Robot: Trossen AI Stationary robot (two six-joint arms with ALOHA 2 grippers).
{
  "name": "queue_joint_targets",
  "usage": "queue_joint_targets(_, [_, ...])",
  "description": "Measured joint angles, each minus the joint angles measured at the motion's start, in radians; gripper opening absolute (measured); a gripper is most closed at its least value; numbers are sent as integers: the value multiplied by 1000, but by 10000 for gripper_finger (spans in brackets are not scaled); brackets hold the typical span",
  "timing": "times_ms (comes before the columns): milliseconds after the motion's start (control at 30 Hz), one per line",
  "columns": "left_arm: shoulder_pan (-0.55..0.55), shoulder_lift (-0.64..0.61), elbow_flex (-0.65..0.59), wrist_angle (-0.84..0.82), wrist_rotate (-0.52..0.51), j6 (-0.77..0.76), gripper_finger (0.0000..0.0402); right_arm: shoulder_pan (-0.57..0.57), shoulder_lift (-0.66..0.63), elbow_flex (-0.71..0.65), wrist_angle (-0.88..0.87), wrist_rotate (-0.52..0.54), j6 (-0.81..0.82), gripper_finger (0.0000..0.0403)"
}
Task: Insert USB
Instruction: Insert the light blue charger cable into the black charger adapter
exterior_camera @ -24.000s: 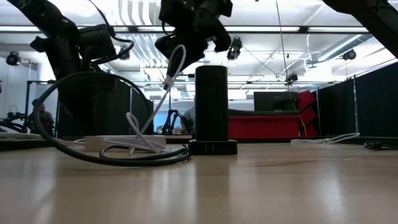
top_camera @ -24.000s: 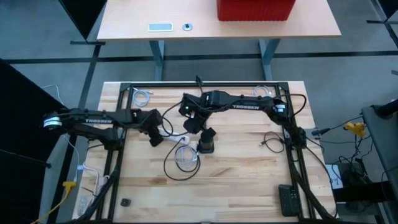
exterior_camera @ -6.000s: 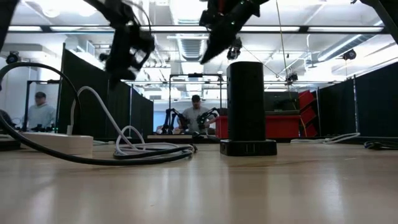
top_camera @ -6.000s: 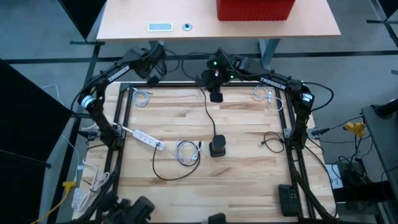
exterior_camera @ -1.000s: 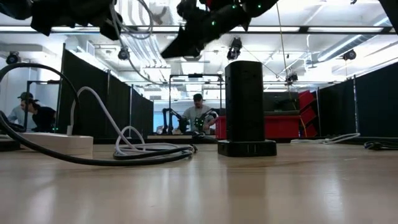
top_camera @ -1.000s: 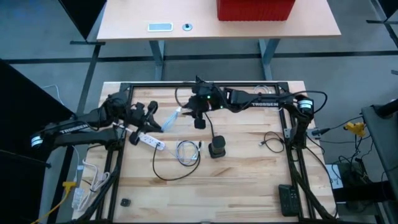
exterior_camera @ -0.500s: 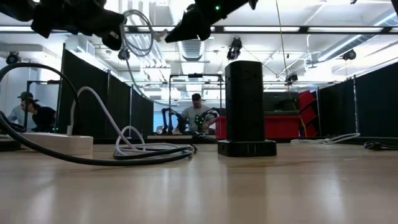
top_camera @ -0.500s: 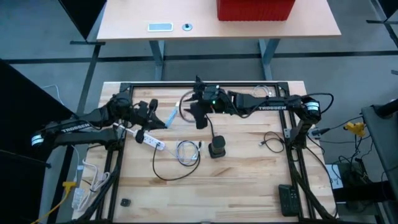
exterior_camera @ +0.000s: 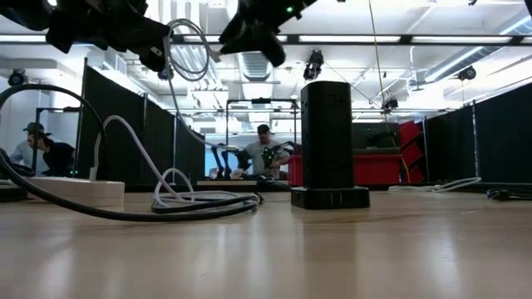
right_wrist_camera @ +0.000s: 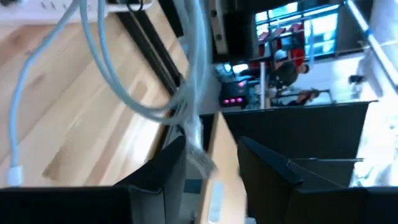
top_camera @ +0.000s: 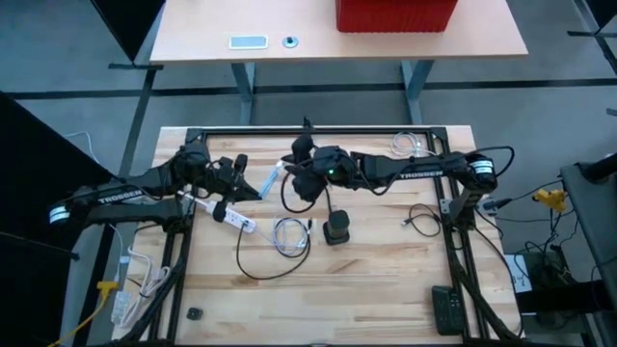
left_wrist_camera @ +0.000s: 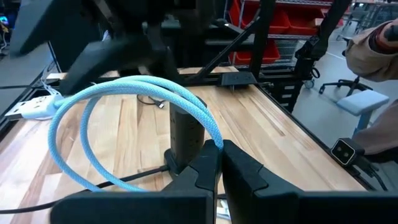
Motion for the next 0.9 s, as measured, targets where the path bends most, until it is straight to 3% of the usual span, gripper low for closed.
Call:
queue_joint_targets(167, [0,0,0,-5,0,-7,1,14,36,0,59,16,-101,142])
queue_joint_targets(433, [0,-1,0,-21,1,-6,1,19,48,0,92,59,-98,148])
queue_joint_targets(900, [0,0,0,-23,2,-6,1,20,48,0,87,75,-94,43])
